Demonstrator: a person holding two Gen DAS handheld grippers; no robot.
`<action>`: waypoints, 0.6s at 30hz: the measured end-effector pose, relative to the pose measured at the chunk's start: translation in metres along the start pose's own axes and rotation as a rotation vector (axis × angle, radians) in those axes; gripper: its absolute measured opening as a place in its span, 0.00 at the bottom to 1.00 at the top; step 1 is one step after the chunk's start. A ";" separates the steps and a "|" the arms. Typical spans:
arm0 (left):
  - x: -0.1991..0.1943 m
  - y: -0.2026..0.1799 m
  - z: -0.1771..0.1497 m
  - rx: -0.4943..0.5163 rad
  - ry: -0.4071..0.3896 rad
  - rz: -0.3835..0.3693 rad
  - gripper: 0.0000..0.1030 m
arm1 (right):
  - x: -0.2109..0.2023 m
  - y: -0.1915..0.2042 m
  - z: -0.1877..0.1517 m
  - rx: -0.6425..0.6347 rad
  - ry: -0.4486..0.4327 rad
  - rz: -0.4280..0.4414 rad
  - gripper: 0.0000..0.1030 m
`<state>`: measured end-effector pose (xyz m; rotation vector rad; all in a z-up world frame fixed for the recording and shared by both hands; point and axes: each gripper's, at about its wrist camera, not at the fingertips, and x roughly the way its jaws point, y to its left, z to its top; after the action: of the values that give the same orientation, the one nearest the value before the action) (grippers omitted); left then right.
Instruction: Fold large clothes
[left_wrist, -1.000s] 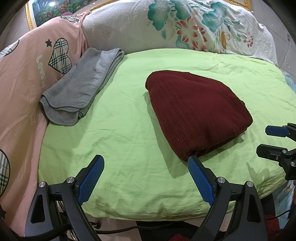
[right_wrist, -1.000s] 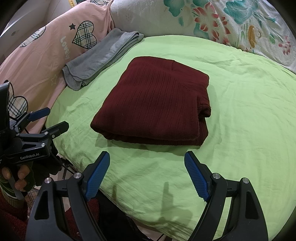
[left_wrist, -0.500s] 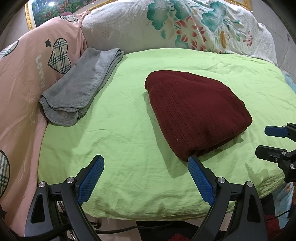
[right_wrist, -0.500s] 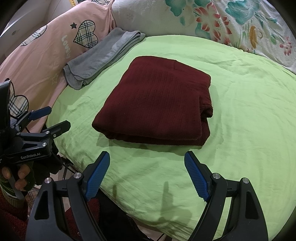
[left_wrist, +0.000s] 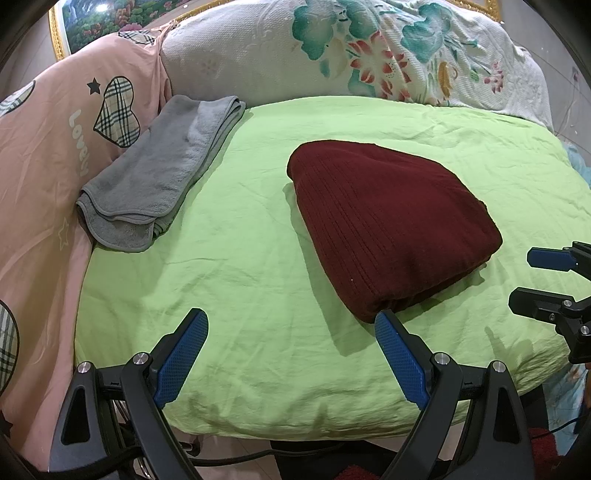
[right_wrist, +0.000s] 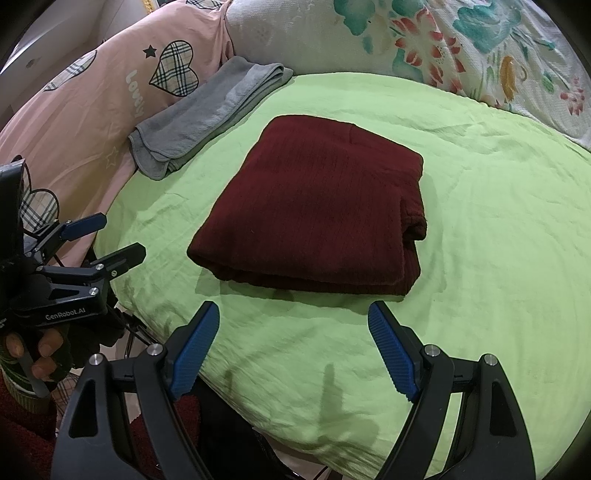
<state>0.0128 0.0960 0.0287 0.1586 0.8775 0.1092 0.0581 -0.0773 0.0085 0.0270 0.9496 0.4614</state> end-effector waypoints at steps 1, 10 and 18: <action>0.000 0.000 0.000 0.000 0.000 0.000 0.90 | 0.000 0.000 0.000 -0.001 -0.002 0.001 0.80; 0.001 0.000 0.001 0.002 0.001 -0.003 0.90 | 0.001 0.000 0.004 -0.007 0.005 0.006 0.80; 0.002 0.001 0.004 0.007 0.001 -0.005 0.90 | 0.001 -0.001 0.004 -0.005 0.004 0.006 0.80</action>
<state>0.0169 0.0966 0.0293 0.1632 0.8794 0.1021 0.0624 -0.0767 0.0097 0.0242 0.9527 0.4696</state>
